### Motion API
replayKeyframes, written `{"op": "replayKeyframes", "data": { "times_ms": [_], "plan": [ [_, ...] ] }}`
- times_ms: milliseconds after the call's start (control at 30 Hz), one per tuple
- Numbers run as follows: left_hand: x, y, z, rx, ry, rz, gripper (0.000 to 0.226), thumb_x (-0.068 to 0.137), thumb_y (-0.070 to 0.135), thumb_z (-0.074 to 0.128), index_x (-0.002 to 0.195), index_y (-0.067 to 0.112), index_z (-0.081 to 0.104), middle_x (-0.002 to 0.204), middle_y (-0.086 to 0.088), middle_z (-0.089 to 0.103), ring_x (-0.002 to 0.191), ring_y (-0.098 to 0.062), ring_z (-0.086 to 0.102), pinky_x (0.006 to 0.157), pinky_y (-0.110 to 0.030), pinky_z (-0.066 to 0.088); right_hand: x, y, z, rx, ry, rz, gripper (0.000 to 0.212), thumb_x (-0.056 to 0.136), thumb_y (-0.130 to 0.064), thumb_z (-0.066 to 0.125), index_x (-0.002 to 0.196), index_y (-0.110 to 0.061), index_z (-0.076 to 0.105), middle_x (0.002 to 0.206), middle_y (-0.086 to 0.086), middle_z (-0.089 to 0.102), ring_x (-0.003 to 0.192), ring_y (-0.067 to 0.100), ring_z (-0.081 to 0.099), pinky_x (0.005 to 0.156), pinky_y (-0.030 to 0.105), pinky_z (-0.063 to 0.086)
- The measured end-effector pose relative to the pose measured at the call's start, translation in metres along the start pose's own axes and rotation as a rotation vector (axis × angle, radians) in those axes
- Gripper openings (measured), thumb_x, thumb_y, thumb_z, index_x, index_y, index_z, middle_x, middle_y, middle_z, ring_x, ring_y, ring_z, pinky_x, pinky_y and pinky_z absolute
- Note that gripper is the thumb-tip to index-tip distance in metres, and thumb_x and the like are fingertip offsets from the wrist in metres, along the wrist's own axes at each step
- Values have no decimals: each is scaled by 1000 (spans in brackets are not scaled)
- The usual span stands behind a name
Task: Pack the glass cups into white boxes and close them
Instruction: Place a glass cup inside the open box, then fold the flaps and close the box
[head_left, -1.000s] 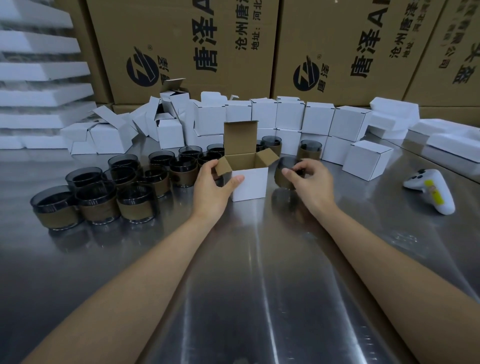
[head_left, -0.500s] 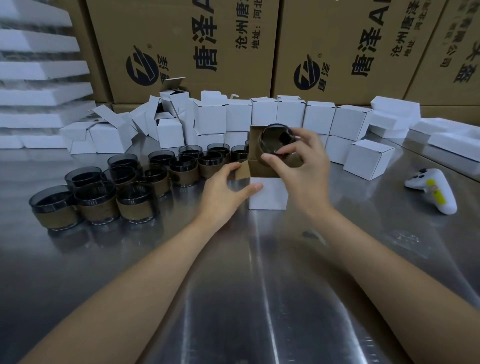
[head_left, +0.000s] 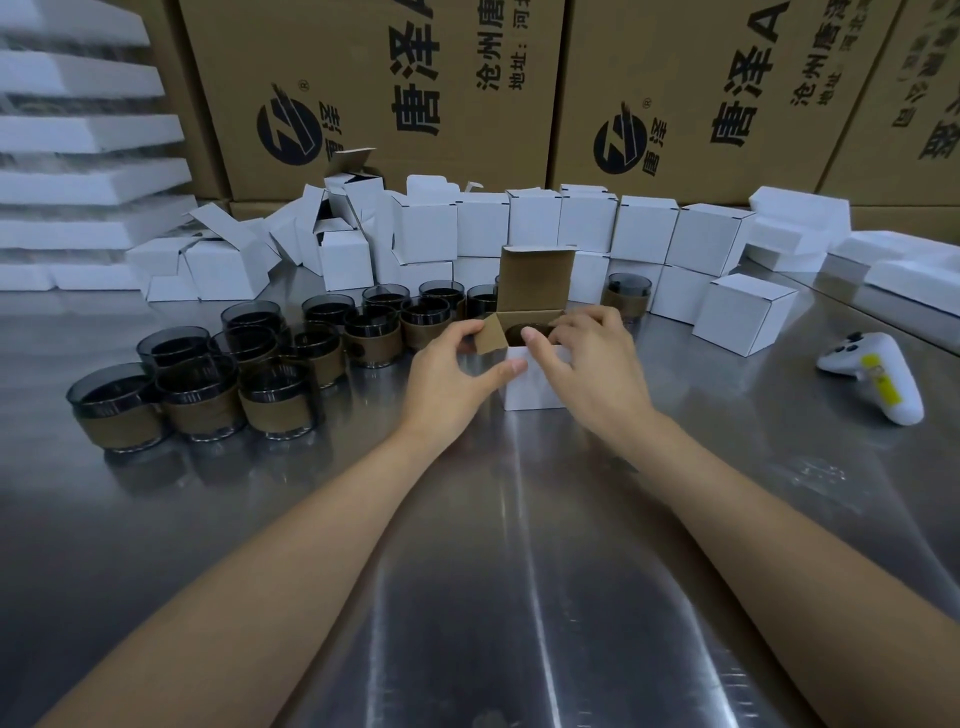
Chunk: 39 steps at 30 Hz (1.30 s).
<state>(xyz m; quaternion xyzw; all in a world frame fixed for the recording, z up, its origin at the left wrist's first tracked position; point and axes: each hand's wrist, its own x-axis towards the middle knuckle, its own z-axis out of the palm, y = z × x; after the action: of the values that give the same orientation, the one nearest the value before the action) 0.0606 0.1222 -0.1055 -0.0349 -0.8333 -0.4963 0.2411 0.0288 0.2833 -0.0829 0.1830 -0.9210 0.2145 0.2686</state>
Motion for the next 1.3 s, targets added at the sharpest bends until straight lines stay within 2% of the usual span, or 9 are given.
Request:
{"op": "replayKeyframes", "data": {
  "times_ms": [133, 333, 433, 500, 633, 833, 1000, 1167, 1300],
  "plan": [
    [2, -2, 0, -33, -9, -5, 62, 76, 42, 78, 130, 21, 55, 119, 12, 61, 110, -1, 54, 89, -4, 38, -3, 2, 2, -45, 12, -37, 54, 101, -48, 33, 104, -13, 73, 117, -2, 66, 125, 18, 40, 102, 35, 31],
    [5, -3, 0, -151, 101, -127, 35, 100, 41, 44, 128, 22, 54, 121, 7, 61, 104, 1, 55, 92, -11, 41, -1, 16, 4, 675, 307, 315, 35, 104, -24, 36, 134, -14, 51, 133, 2, 52, 119, 10, 47, 101, 13, 34],
    [6, -2, -1, -284, 88, -143, 34, 104, 31, 35, 124, 20, 60, 125, 4, 62, 120, -13, 54, 110, -37, 39, 0, 19, 7, 876, 222, 428, 35, 105, -23, 34, 133, -15, 53, 129, 5, 58, 117, 19, 55, 106, 38, 43],
    [2, 2, -2, -269, 48, -61, 39, 105, 29, 36, 137, 16, 53, 137, 3, 56, 130, -10, 47, 113, -28, 33, -3, 15, 9, 858, 186, 363, 36, 105, -23, 34, 134, -17, 54, 132, 2, 58, 122, 15, 52, 107, 34, 42],
    [-6, 7, -4, -135, -11, 154, 50, 100, 32, 39, 146, 14, 41, 147, 2, 46, 136, -6, 38, 111, -18, 29, -8, 7, 9, 735, 188, 179, 36, 105, -19, 35, 135, -16, 55, 131, -4, 57, 118, -1, 47, 95, 1, 32],
    [-6, 6, -2, 13, -88, 199, 39, 106, 26, 34, 139, 16, 52, 156, 6, 29, 142, -3, 22, 113, -17, 13, -11, 2, 5, 715, 48, 84, 35, 105, -17, 35, 124, -11, 64, 122, 4, 49, 118, 11, 47, 105, 17, 34],
    [1, 5, 2, 20, -74, 197, 32, 105, 21, 38, 120, 10, 64, 156, 1, 30, 143, -7, 24, 115, -26, 20, -5, -1, 5, 855, -25, 155, 26, 100, -5, 45, 108, -11, 69, 139, 0, 37, 123, 4, 41, 88, -4, 28],
    [3, 3, 4, -99, -70, 195, 22, 102, 9, 42, 112, 2, 61, 136, 12, 44, 116, 23, 37, 94, -3, 27, -4, -2, 9, 1045, -57, 210, 27, 95, 2, 43, 96, -14, 65, 117, -13, 56, 105, -8, 52, 87, 7, 37],
    [2, 4, 7, -241, -32, 142, 18, 101, 9, 45, 120, 11, 45, 126, -1, 54, 110, 0, 53, 95, -16, 40, -4, 1, 13, 1151, 24, 276, 25, 95, -2, 50, 112, -20, 45, 114, -8, 60, 101, -1, 57, 84, 13, 44]
  ]
}}
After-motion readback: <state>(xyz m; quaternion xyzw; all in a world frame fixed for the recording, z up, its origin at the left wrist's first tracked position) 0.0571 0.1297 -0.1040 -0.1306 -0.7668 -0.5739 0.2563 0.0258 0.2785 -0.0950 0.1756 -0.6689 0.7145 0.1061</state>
